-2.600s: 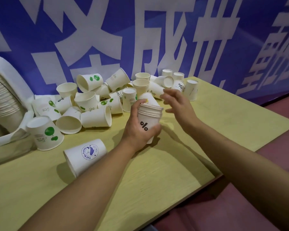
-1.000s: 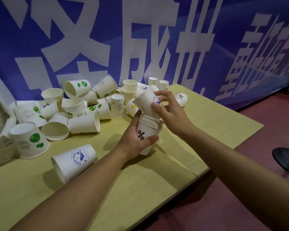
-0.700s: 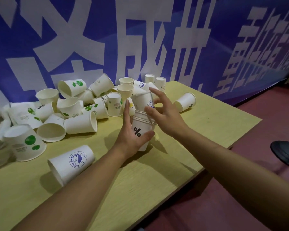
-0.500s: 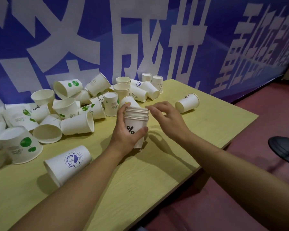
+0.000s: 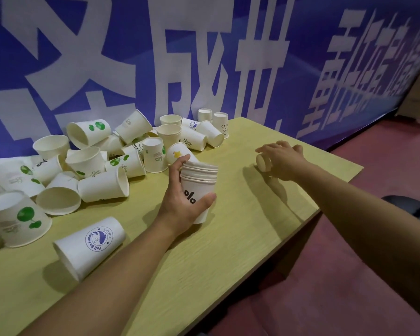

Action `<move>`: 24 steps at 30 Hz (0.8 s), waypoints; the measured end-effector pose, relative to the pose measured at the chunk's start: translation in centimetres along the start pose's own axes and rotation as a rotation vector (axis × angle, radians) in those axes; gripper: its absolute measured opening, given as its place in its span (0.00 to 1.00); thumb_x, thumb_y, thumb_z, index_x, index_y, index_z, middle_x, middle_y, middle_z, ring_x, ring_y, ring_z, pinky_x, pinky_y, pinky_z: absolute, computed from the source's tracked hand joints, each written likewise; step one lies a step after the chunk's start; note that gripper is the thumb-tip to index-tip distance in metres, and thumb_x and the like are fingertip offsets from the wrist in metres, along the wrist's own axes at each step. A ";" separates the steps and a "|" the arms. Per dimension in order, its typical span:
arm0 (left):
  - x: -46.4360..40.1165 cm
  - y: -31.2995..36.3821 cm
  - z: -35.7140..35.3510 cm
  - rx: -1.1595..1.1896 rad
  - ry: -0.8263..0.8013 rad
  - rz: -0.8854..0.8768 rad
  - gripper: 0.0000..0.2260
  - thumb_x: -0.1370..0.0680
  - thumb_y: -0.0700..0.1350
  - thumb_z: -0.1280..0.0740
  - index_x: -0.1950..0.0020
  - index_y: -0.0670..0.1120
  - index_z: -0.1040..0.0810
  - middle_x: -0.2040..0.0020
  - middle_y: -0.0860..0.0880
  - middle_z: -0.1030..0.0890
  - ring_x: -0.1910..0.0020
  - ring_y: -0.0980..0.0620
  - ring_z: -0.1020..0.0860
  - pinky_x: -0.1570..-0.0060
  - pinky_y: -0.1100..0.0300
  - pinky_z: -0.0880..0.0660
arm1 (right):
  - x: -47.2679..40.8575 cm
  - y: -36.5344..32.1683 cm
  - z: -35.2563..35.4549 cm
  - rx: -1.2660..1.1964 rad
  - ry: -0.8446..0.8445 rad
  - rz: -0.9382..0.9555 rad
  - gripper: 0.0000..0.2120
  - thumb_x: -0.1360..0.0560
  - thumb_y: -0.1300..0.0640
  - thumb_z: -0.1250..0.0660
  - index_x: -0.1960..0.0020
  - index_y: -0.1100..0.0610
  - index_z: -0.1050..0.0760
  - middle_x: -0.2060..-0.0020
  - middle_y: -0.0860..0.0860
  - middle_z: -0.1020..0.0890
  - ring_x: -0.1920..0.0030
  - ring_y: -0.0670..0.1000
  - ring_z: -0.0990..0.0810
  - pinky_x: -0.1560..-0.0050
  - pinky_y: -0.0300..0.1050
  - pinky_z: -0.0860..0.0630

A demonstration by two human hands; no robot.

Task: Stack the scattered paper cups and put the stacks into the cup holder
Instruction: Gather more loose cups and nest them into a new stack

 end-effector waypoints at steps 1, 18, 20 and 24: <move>0.0 0.0 0.0 -0.001 -0.011 0.000 0.39 0.37 0.60 0.24 0.33 0.75 0.42 0.33 0.55 0.28 0.38 0.55 0.24 0.40 0.64 0.26 | 0.0 0.3 0.2 0.016 -0.014 -0.003 0.30 0.23 0.55 0.29 0.25 0.46 0.35 0.25 0.47 0.31 0.24 0.57 0.40 0.30 0.61 0.41; 0.8 0.9 -0.6 0.052 -0.140 -0.008 0.40 0.37 0.57 0.23 0.31 0.71 0.39 0.35 0.54 0.27 0.41 0.55 0.22 0.43 0.60 0.22 | 3.4 -6.4 2.8 -0.810 0.426 0.143 0.28 0.30 0.56 0.21 0.38 0.50 0.33 0.41 0.45 0.26 0.43 0.49 0.25 0.50 0.38 0.26; 1.0 1.1 -0.7 0.061 -0.190 0.019 0.40 0.37 0.57 0.23 0.30 0.69 0.39 0.35 0.53 0.26 0.41 0.55 0.22 0.45 0.61 0.22 | 4.3 -8.1 3.3 -0.897 0.471 0.193 0.30 0.30 0.57 0.22 0.35 0.48 0.35 0.41 0.46 0.27 0.44 0.48 0.25 0.51 0.37 0.24; 1.1 1.4 -0.8 0.070 -0.202 0.008 0.41 0.36 0.56 0.23 0.29 0.68 0.41 0.34 0.51 0.26 0.41 0.59 0.22 0.44 0.66 0.24 | 5.3 -10.6 3.1 -0.986 0.467 0.334 0.34 0.29 0.59 0.24 0.31 0.39 0.36 0.38 0.45 0.30 0.39 0.49 0.26 0.47 0.38 0.20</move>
Point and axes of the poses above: each hand's wrist, its own x-axis away from the middle knuckle, its own z-axis out of the back of the hand, y = z × x, the point moved 1 cm from there along -x, towards the middle knuckle
